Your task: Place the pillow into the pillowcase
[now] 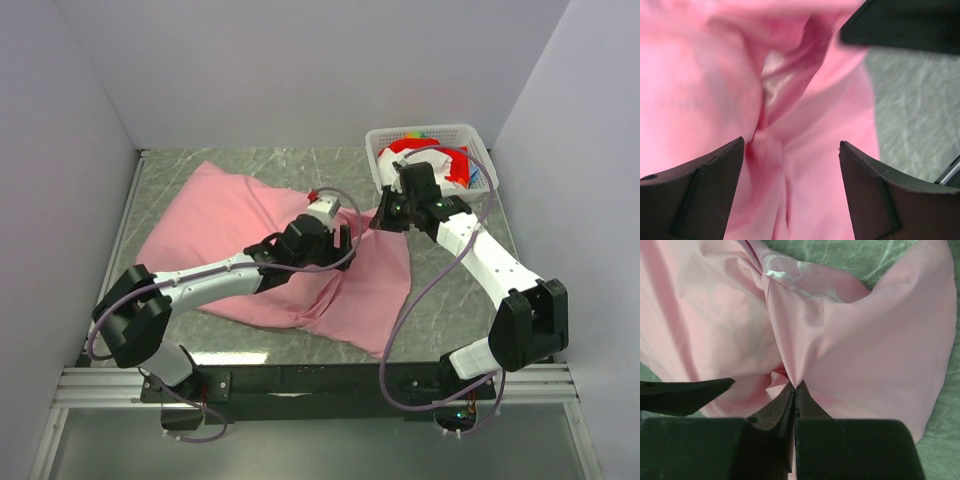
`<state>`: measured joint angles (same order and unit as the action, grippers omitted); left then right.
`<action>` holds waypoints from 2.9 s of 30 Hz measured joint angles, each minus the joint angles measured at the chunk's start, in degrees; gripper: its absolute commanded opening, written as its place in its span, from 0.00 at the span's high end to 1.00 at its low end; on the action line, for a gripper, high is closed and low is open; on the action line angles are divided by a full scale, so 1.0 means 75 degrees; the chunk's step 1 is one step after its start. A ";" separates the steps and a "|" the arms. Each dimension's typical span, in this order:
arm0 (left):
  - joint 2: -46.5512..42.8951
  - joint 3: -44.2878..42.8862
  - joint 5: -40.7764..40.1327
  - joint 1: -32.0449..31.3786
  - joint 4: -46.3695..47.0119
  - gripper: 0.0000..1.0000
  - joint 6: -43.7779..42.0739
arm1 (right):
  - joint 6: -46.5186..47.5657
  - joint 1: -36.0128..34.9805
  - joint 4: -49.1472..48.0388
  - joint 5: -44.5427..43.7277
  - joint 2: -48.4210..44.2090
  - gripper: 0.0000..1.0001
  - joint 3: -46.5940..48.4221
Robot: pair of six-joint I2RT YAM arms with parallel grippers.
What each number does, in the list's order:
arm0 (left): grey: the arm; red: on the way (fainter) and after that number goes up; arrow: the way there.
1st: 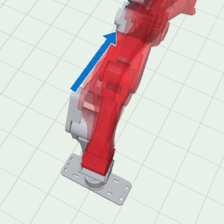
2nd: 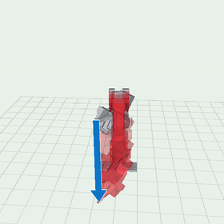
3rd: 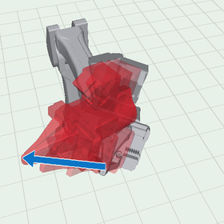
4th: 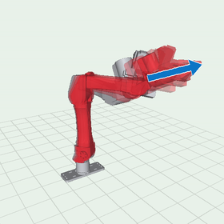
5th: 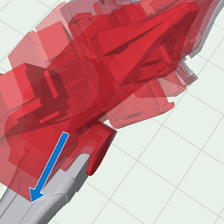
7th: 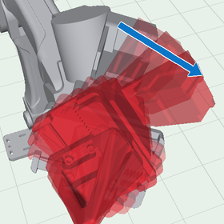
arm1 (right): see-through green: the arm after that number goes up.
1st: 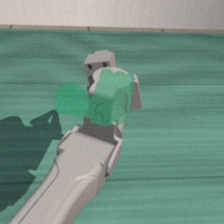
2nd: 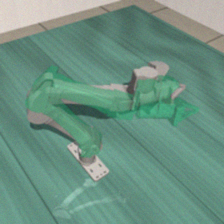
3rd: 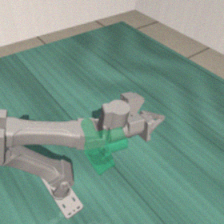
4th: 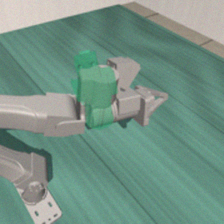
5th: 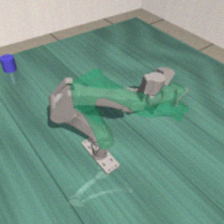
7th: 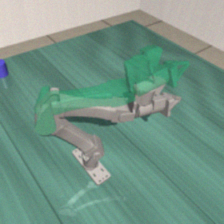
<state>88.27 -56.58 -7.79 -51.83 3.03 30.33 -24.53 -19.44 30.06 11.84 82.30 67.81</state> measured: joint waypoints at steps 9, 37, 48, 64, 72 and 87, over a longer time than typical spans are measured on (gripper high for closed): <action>0.1163 -0.0988 0.0597 0.0026 0.0880 0.22 -0.0565 | -0.0003 0.0000 0.0029 0.0006 0.0003 1.00 0.0003; -0.1792 0.2017 0.3567 -0.1209 0.1527 0.22 0.0344 | 0.0012 0.0099 0.0481 -0.0385 0.1644 1.00 0.1364; 0.0181 -0.0245 0.1370 -0.1169 -0.0163 0.81 0.0790 | 0.0000 0.0227 0.0565 -0.0495 0.0740 1.00 0.1014; 0.1367 0.0667 0.1821 0.0114 0.1134 0.55 0.0889 | 0.0020 0.0233 0.0924 -0.0449 0.0055 1.00 0.1014; 0.1274 0.0624 0.2868 0.0143 0.1801 0.37 0.0256 | 0.0020 0.0233 0.0959 -0.0382 -0.0114 1.00 0.1011; 0.0731 0.0114 0.2104 0.0192 0.1635 0.26 -0.0592 | 0.0017 0.0248 0.0906 -0.0280 -0.0207 1.00 0.0883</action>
<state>93.76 -55.72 7.99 -50.39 15.29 25.89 -24.40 -17.58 36.86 9.74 80.75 74.43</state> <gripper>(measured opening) 0.748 0.007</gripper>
